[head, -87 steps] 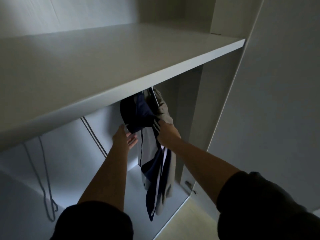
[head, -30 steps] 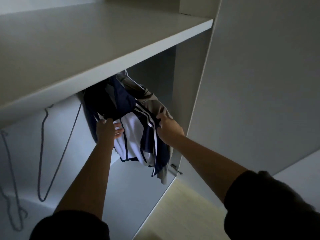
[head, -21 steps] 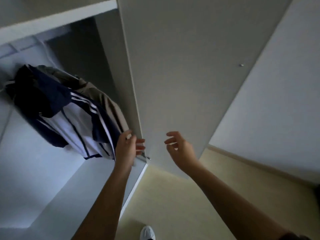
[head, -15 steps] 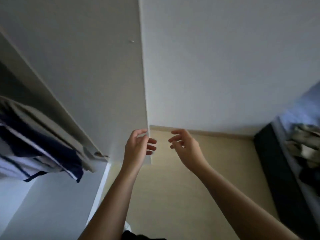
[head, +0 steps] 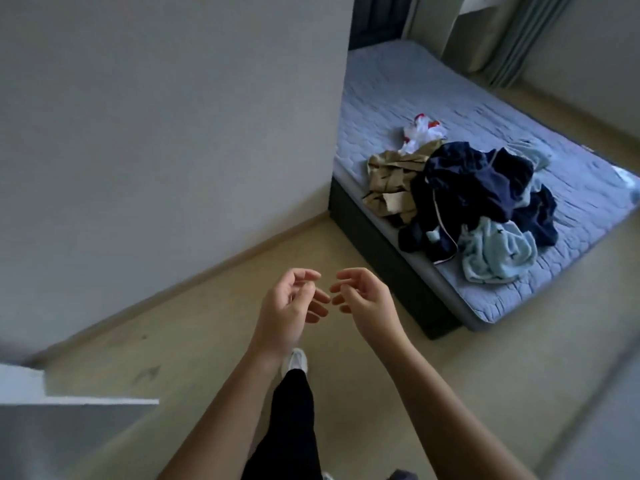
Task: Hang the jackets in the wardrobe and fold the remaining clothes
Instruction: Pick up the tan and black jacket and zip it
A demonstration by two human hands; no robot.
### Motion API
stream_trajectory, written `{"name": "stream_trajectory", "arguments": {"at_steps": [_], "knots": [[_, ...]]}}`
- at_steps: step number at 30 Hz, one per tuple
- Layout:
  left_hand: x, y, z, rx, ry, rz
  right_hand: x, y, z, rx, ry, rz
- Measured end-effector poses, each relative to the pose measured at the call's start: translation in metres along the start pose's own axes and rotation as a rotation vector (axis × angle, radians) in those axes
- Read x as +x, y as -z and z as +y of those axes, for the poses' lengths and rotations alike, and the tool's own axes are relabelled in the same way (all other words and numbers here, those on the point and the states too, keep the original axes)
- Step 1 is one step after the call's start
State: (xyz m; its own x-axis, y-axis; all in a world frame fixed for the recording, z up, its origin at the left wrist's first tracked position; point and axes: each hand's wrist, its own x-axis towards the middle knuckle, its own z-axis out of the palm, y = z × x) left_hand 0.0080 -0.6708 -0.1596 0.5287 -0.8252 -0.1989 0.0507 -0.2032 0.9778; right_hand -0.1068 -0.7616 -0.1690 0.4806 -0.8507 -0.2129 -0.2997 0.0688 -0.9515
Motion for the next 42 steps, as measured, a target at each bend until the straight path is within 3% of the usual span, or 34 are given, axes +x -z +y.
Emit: {"name": "stream_trajectory", "arguments": {"at_steps": [8,12,18,29,38,42], "knots": [[0.202,-0.082,0.027,0.070,0.082,-0.231,0.162,0.099,0.002,0.098,-0.161,0.258],[0.303,-0.137,0.064,0.133,0.028,-0.354,0.235,0.148,-0.012,0.194,-0.184,0.353],[0.406,-0.231,0.079,0.194,0.069,-0.478,0.307,0.214,0.015,0.316,-0.263,0.481],[0.587,-0.370,0.044,0.279,0.251,-0.488,0.511,0.344,0.068,0.262,-0.377,0.442],[0.806,-0.436,-0.032,0.451,0.389,-0.485,0.678,0.362,0.133,0.093,-0.537,0.392],[0.876,-0.449,-0.071,0.593,0.391,-0.618,0.749,0.356,0.169,0.078,-0.598,0.410]]}}
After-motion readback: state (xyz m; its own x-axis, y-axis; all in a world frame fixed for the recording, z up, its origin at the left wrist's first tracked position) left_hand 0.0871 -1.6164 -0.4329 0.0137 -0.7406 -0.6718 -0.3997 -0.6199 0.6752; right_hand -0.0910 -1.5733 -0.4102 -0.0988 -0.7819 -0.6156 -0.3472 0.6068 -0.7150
